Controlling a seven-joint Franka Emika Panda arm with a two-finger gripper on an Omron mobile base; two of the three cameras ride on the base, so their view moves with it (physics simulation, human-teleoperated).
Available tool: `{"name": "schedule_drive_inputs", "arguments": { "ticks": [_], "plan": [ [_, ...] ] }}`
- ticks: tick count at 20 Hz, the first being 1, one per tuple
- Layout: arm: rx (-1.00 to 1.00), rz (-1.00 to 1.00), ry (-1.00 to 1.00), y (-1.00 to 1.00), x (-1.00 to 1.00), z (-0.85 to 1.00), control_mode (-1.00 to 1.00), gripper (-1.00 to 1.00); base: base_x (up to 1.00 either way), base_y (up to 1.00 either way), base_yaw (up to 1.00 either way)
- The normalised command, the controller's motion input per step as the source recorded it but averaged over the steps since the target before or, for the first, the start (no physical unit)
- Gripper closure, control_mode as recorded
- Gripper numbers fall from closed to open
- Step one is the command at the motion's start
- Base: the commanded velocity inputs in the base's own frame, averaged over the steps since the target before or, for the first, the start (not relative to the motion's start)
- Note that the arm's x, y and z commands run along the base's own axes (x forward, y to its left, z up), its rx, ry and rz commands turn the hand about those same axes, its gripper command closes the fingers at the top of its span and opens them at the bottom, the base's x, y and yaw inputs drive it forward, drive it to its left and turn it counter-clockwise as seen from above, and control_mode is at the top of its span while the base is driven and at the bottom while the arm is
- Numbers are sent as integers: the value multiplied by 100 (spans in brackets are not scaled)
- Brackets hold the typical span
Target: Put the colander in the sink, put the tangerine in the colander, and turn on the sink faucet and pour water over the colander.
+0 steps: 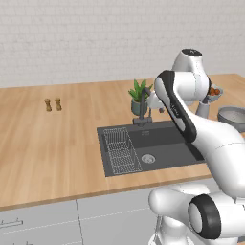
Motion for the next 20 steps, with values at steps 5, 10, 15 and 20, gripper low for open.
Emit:
{"name": "schedule_drive_inputs", "arguments": {
  "ticks": [5, 10, 15, 20],
  "plan": [
    [0, 0, -2, -8, -25, -6, -100, -100, 0, 0, 0],
    [0, 0, -10, -39, -55, -12, -100, -100, 0, 0, 0],
    [0, 1, -3, -66, -43, -9, -100, -100, 0, 0, 0],
    [-2, 3, 1, -77, -6, -13, -100, -100, 0, 0, 0]
  ]
}}
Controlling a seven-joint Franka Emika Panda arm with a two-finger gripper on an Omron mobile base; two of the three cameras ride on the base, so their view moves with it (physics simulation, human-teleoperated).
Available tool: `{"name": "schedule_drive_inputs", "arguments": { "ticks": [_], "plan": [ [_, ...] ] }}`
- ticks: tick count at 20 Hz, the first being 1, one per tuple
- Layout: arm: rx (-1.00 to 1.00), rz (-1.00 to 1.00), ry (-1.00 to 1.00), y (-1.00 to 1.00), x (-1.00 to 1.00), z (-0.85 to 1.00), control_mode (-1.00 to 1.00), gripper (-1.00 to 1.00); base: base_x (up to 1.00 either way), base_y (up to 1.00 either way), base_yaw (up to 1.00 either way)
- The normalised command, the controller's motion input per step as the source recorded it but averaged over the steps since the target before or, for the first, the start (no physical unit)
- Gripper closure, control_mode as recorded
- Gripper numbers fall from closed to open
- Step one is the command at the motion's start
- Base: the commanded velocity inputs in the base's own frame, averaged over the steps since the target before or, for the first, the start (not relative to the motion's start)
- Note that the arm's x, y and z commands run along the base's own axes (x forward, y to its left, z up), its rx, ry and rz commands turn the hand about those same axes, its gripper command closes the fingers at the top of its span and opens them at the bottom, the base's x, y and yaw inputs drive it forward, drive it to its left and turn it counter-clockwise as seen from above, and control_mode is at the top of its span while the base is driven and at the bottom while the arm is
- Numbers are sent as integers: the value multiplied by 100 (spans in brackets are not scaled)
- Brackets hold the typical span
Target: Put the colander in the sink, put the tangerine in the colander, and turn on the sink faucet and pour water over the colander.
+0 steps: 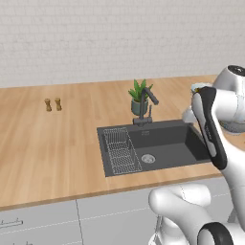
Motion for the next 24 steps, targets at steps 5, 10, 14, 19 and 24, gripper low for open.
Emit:
{"name": "schedule_drive_inputs", "arguments": {
  "ticks": [5, 10, 14, 19, 24],
  "plan": [
    [-6, 0, 2, -65, 0, -18, -100, -100, 0, 0, 0],
    [-6, 0, 0, -58, -1, -24, -100, -100, 0, 0, 0],
    [-11, 2, 1, -49, 0, -23, -100, -100, 0, 0, 0],
    [-19, 0, 6, -36, 0, -23, -100, -100, 0, 0, 0],
    [-22, 1, 4, -46, 14, -19, -100, -100, 0, 0, 0]
  ]
}}
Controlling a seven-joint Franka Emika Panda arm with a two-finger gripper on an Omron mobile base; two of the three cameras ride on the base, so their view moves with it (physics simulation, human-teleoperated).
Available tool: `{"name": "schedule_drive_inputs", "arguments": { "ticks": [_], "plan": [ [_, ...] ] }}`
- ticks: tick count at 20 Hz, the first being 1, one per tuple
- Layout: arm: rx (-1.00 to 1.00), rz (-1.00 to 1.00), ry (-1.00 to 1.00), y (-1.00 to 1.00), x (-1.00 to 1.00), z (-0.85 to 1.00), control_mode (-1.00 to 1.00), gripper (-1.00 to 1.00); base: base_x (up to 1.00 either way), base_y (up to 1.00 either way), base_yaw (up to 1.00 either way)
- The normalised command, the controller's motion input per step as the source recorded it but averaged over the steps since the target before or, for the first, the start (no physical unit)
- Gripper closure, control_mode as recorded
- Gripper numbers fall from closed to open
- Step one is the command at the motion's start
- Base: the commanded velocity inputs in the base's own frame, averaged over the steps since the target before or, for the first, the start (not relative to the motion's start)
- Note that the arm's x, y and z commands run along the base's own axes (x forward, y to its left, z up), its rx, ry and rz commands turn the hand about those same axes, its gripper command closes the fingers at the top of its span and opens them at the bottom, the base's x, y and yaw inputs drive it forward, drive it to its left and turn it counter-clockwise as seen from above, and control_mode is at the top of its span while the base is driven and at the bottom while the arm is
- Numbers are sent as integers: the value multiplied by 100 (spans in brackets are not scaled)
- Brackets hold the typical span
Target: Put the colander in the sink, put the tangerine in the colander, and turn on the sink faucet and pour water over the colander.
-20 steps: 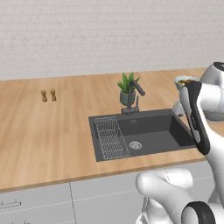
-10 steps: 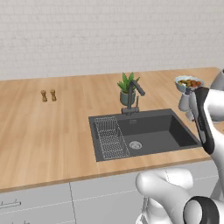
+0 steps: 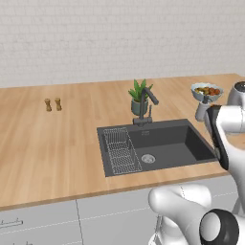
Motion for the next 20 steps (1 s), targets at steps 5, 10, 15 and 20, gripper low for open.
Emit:
{"name": "schedule_drive_inputs", "arguments": {
  "ticks": [5, 10, 15, 20],
  "plan": [
    [-24, 0, 2, -44, 34, -17, -100, -100, 0, 0, 0],
    [-17, 1, 7, -49, 40, -8, -100, -100, 0, 0, 0],
    [0, 3, 14, -56, 45, 0, -100, -100, 0, 0, 0],
    [3, 4, 12, -57, 48, 0, -100, -100, 0, 0, 0]
  ]
}}
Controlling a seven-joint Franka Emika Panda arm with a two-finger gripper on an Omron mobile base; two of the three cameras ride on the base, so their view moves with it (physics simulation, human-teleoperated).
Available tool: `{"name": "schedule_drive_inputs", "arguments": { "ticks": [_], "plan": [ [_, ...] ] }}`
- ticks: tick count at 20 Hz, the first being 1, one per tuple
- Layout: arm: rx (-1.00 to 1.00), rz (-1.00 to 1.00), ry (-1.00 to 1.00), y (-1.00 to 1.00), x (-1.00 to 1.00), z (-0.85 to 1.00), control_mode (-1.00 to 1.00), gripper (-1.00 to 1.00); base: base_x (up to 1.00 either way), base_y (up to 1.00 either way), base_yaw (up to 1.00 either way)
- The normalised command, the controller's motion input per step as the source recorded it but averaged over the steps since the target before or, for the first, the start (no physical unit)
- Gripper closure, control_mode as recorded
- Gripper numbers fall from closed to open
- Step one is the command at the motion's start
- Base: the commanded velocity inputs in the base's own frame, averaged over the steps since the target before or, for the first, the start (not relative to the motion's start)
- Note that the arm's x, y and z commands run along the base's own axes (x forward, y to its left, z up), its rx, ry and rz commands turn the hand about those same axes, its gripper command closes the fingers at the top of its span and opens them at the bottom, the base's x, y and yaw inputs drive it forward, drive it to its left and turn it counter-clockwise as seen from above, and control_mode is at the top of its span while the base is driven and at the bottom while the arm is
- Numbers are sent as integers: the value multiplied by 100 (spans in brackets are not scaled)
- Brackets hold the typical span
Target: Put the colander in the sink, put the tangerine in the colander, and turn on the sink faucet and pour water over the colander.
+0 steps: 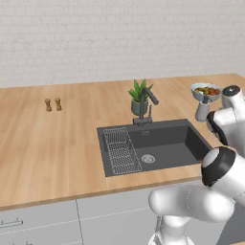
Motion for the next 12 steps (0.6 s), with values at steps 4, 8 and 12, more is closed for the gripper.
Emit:
{"name": "schedule_drive_inputs", "arguments": {
  "ticks": [4, 8, 12],
  "plan": [
    [11, 3, 13, -50, 51, 0, -100, -100, 0, 0, 0],
    [16, 0, 22, -31, 48, -4, -100, -100, 0, 0, 0],
    [18, 4, 14, -37, 42, -7, -100, -100, 0, 0, 0]
  ]
}}
